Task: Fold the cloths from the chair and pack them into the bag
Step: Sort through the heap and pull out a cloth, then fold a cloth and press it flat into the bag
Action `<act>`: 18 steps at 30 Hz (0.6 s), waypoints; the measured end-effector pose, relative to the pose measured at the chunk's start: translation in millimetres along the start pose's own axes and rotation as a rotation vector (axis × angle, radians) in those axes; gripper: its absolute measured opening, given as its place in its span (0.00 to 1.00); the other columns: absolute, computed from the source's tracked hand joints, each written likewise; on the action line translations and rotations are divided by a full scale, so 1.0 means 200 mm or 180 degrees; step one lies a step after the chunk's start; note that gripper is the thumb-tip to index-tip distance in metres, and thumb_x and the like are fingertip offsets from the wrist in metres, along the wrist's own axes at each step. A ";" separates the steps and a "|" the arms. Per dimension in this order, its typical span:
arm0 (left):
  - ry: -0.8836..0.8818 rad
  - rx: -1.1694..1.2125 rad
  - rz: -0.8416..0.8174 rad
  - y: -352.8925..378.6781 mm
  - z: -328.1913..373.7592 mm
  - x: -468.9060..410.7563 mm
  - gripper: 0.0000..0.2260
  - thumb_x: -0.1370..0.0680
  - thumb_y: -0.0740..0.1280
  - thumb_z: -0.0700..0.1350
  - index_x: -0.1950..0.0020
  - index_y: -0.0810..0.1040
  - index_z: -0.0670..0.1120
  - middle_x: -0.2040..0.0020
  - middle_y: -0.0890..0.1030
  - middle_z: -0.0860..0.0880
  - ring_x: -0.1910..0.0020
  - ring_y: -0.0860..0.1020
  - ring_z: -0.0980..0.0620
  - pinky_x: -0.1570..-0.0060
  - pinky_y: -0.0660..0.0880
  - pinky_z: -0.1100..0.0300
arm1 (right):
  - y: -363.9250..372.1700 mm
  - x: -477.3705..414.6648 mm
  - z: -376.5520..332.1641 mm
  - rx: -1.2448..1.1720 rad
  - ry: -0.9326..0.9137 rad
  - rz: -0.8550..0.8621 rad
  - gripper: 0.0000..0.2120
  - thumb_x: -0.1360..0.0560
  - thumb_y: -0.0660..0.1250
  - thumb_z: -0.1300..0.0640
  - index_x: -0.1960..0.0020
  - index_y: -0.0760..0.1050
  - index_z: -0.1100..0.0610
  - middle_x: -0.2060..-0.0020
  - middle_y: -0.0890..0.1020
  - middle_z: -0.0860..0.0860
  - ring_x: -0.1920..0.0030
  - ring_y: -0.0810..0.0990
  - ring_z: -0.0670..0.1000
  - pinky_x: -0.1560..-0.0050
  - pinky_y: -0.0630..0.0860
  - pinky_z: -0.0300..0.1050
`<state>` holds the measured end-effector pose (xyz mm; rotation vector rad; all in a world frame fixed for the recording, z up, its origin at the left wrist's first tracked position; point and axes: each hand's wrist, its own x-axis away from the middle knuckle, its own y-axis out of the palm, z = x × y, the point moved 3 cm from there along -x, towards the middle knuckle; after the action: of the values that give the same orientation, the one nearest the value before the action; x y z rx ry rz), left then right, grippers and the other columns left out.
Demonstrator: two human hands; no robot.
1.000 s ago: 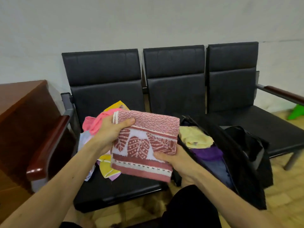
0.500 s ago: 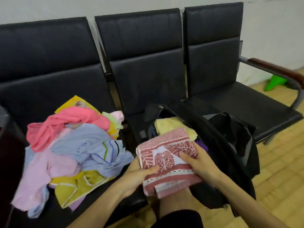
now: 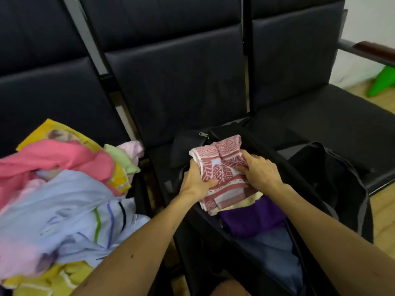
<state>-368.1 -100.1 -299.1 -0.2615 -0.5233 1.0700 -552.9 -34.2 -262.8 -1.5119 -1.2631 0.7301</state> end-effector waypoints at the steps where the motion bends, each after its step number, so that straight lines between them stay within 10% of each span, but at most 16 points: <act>1: -0.0032 0.0035 -0.0091 0.02 -0.03 -0.02 0.32 0.28 0.77 0.41 0.31 0.63 0.50 0.40 0.78 0.51 0.39 0.77 0.52 0.36 0.73 0.53 | 0.02 -0.02 0.02 0.0108 0.0052 -0.0064 0.21 0.18 0.56 0.43 0.26 0.61 0.47 0.37 0.77 0.53 0.41 0.78 0.60 0.45 0.72 0.54; 14: -0.0104 -0.0177 -0.0492 -0.03 0.05 0.17 0.42 0.27 0.77 0.46 0.21 0.54 0.49 0.34 0.75 0.50 0.35 0.75 0.50 0.40 0.70 0.62 | 0.05 0.07 -0.01 -0.0153 0.0620 0.0080 0.20 0.21 0.65 0.48 0.36 0.70 0.60 0.44 0.81 0.62 0.44 0.79 0.66 0.46 0.74 0.57; 18: 0.0503 0.0106 -0.0172 -0.22 0.10 0.48 0.19 0.25 0.75 0.43 0.35 0.78 0.46 0.39 0.80 0.50 0.38 0.78 0.53 0.39 0.76 0.57 | -0.01 0.25 -0.20 -0.0529 0.0508 0.0755 0.17 0.24 0.67 0.54 0.39 0.74 0.63 0.45 0.80 0.64 0.45 0.78 0.67 0.47 0.73 0.57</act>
<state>-308.7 -37.2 -235.5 -0.2983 -0.3687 0.9956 -504.3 0.7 -240.6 -1.8404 -1.0565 0.6526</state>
